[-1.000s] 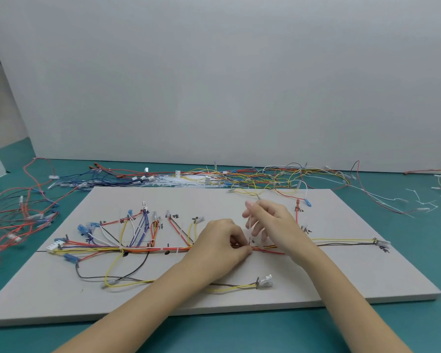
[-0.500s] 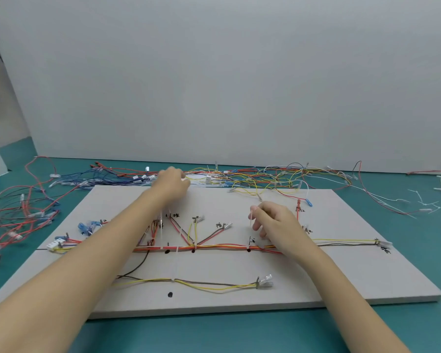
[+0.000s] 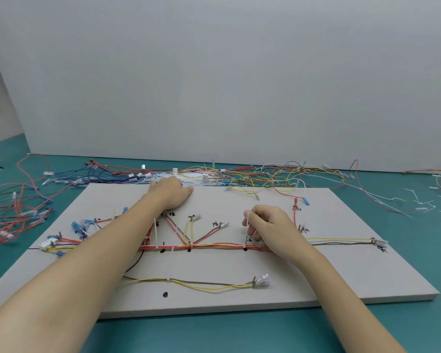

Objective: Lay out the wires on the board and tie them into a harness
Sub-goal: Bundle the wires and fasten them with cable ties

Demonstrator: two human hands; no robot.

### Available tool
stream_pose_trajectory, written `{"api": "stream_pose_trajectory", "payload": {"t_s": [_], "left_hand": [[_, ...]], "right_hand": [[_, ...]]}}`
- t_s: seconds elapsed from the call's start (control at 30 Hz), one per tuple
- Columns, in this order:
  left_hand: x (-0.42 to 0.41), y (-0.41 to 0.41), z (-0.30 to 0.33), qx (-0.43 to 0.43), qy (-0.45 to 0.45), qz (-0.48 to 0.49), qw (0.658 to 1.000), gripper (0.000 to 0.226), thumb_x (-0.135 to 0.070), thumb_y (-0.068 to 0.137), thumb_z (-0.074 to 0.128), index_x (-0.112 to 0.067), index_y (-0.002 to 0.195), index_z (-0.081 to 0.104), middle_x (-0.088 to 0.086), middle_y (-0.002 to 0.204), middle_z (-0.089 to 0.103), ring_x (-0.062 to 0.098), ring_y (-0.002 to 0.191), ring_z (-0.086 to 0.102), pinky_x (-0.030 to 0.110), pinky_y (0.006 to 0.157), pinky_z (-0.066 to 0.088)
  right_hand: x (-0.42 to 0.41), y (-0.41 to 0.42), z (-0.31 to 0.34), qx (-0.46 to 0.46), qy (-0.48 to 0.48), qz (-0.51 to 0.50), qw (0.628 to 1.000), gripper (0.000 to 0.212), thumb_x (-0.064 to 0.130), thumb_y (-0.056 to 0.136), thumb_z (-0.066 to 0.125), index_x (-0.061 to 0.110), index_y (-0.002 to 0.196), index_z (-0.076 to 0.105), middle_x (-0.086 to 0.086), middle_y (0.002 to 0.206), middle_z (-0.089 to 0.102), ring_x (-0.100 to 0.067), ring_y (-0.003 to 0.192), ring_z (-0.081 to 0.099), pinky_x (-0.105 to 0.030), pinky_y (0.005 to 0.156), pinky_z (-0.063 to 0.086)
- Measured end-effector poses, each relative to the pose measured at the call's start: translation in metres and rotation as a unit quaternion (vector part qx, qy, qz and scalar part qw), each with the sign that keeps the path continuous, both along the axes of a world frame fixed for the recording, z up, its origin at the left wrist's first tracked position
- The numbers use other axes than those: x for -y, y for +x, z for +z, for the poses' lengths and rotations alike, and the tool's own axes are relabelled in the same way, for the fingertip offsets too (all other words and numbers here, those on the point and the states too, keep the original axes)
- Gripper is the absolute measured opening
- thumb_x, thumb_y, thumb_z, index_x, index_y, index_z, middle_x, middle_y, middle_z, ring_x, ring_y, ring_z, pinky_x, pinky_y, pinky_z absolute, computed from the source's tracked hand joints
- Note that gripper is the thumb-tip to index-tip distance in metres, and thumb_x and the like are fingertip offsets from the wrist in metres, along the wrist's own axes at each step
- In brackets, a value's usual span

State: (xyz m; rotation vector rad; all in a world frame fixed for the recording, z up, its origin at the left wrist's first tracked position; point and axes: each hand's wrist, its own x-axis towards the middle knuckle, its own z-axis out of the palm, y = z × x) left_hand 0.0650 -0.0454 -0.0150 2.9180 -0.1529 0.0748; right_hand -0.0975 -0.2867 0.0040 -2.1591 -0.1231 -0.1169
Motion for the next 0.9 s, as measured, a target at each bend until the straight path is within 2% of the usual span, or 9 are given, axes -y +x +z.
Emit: {"api": "stream_pose_trajectory", "payload": {"t_s": [0.2, 0.37, 0.47, 0.53, 0.7, 0.9], "left_hand": [[0.0, 0.0, -0.001, 0.008, 0.022, -0.012, 1.0, 0.058, -0.051, 0.098, 0.03, -0.005, 0.112, 0.062, 0.011, 0.132, 0.048, 0.031, 0.122, 0.048, 0.049, 0.103, 0.035], [-0.002, 0.002, -0.003, 0.016, 0.011, -0.019, 1.0, 0.054, -0.05, 0.098, 0.032, -0.005, 0.099, 0.062, 0.014, 0.13, 0.048, 0.032, 0.119, 0.049, 0.047, 0.1, 0.037], [-0.003, 0.002, -0.004, 0.026, 0.001, -0.015, 1.0, 0.046, -0.048, 0.098, 0.036, -0.01, 0.081, 0.056, 0.013, 0.108, 0.059, 0.033, 0.108, 0.054, 0.044, 0.096, 0.04], [-0.003, 0.002, -0.004, 0.033, -0.008, -0.014, 0.999, 0.046, -0.048, 0.097, 0.037, -0.01, 0.075, 0.053, 0.01, 0.094, 0.057, 0.033, 0.104, 0.055, 0.043, 0.093, 0.04], [-0.004, 0.004, -0.008, 0.045, -0.023, -0.018, 0.999, 0.045, -0.044, 0.097, 0.039, -0.01, 0.072, 0.054, 0.01, 0.115, 0.051, 0.03, 0.11, 0.05, 0.044, 0.097, 0.037], [-0.006, 0.008, -0.01, 0.05, -0.045, -0.018, 0.998, 0.041, -0.044, 0.095, 0.042, -0.01, 0.089, 0.064, 0.007, 0.113, 0.054, 0.028, 0.113, 0.049, 0.043, 0.094, 0.035]], "right_hand": [[0.0, 0.001, -0.001, -0.008, 0.003, 0.007, 1.0, 0.032, 0.028, 0.099, 0.049, 0.009, 0.078, 0.066, -0.001, 0.066, 0.063, -0.013, 0.057, 0.057, -0.039, 0.061, 0.053], [0.0, 0.003, -0.005, -0.012, 0.009, 0.014, 1.0, 0.033, 0.026, 0.099, 0.049, 0.006, 0.077, 0.065, 0.006, 0.057, 0.059, -0.01, 0.051, 0.054, -0.031, 0.056, 0.047], [0.001, 0.003, -0.006, -0.01, -0.001, 0.017, 1.0, 0.033, 0.026, 0.098, 0.049, 0.008, 0.076, 0.065, 0.008, 0.054, 0.059, -0.009, 0.05, 0.054, -0.029, 0.054, 0.047], [0.001, 0.003, -0.006, -0.01, -0.006, 0.019, 1.0, 0.033, 0.026, 0.099, 0.049, 0.009, 0.075, 0.065, 0.008, 0.054, 0.059, -0.009, 0.05, 0.054, -0.029, 0.054, 0.047], [0.002, 0.004, -0.006, -0.008, -0.019, 0.023, 1.0, 0.032, 0.026, 0.099, 0.05, 0.009, 0.076, 0.065, 0.005, 0.059, 0.06, -0.008, 0.051, 0.053, -0.029, 0.055, 0.047], [0.003, 0.004, -0.007, -0.006, -0.03, 0.025, 0.999, 0.031, 0.025, 0.098, 0.051, 0.01, 0.075, 0.065, 0.002, 0.061, 0.061, -0.007, 0.049, 0.052, -0.027, 0.054, 0.045]]}}
